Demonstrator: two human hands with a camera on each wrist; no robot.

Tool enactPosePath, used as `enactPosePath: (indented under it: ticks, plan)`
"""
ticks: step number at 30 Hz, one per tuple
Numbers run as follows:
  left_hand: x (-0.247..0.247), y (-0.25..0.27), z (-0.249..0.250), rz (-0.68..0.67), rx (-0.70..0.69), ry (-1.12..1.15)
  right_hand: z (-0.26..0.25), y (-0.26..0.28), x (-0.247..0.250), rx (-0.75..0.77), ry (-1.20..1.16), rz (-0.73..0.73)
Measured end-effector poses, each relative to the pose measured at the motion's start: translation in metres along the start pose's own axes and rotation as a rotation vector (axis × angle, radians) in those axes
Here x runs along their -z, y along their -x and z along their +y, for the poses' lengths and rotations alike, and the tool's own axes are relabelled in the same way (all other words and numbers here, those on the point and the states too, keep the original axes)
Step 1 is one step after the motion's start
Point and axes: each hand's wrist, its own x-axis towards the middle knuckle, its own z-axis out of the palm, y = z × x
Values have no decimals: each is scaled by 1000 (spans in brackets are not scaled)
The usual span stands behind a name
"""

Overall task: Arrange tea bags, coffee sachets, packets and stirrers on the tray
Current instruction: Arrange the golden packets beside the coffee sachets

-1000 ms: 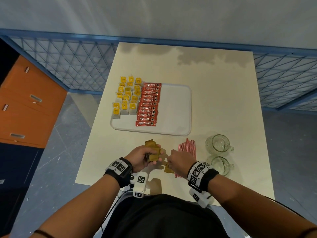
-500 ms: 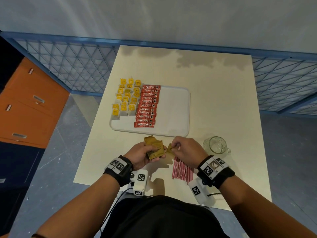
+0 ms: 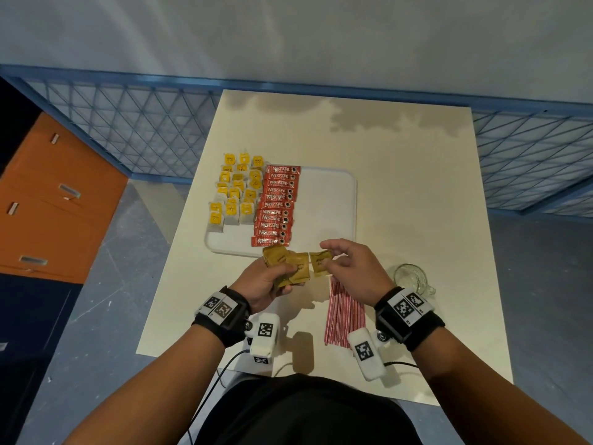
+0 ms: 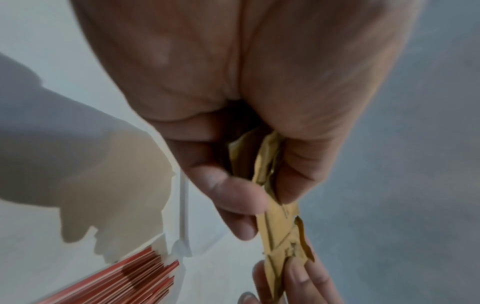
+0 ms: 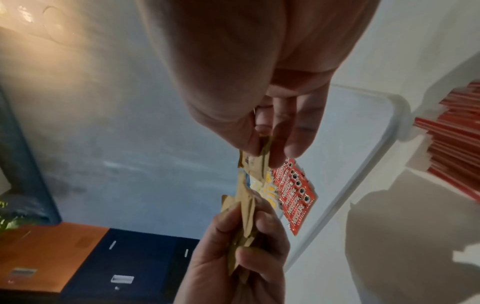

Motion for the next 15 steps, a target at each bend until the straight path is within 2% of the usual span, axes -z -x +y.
enactPosePath:
  ticks: [8,15]
  plan:
    - [7,-25,21,69,-51,-63,-5,-26,-3,-28,-147,47]
    - [12,-52,38,94,-49,-77,-7,-61,-12,-41,-115,97]
